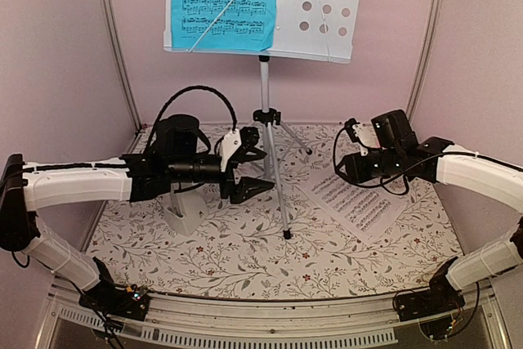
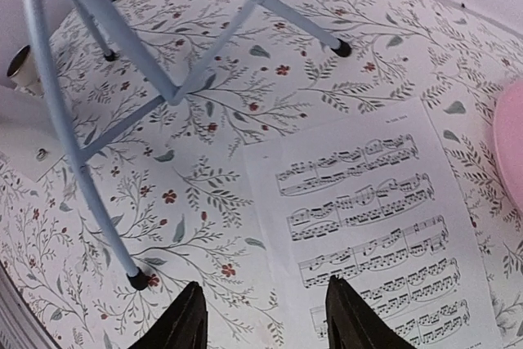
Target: Set up the instrument practice props
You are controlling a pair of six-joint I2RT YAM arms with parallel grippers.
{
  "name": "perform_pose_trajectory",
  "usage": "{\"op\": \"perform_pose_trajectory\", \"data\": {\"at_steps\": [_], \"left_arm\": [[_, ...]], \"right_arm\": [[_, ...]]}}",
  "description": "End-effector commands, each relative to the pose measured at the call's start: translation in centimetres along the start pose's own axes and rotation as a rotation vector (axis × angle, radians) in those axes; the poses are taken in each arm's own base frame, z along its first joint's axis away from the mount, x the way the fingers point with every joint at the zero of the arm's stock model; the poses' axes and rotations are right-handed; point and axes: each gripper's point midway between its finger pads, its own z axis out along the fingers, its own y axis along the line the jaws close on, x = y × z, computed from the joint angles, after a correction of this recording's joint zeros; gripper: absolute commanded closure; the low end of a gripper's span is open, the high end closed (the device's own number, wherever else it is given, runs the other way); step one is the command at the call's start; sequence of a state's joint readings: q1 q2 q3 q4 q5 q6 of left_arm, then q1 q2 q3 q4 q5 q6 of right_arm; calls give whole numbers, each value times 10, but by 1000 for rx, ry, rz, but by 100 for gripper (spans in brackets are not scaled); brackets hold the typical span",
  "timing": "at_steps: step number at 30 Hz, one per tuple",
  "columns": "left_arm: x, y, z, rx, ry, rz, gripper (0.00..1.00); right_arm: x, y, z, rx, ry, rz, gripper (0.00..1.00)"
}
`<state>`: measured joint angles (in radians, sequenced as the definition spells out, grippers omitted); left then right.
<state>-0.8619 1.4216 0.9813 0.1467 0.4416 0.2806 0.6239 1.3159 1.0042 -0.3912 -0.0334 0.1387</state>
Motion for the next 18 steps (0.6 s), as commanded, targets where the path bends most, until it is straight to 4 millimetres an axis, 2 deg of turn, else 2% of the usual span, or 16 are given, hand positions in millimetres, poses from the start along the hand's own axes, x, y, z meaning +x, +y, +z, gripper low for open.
{"op": "perform_pose_trajectory", "data": {"at_steps": [1, 3, 5, 9, 12, 14, 18], "left_arm": [[-7, 10, -3, -109, -126, -102, 19], [-8, 10, -5, -120, -154, -122, 19], [-9, 8, -6, -119, -176, -122, 19], [-12, 8, -3, -110, -188, -111, 19], [-14, 9, -1, -106, -189, -94, 19], [-13, 9, 2, -101, -183, -85, 19], [-11, 11, 6, -101, -173, -73, 19]], "right_arm": [[0, -43, 2, 33, -34, 252, 48], [7, -72, -7, 66, -64, 381, 45], [22, -97, -20, 83, -119, 510, 39], [58, -149, -42, 169, -185, 739, 36], [90, -180, -51, 274, -183, 844, 22], [106, -193, -55, 332, -182, 899, 16], [127, -205, -53, 388, -164, 972, 15]]}}
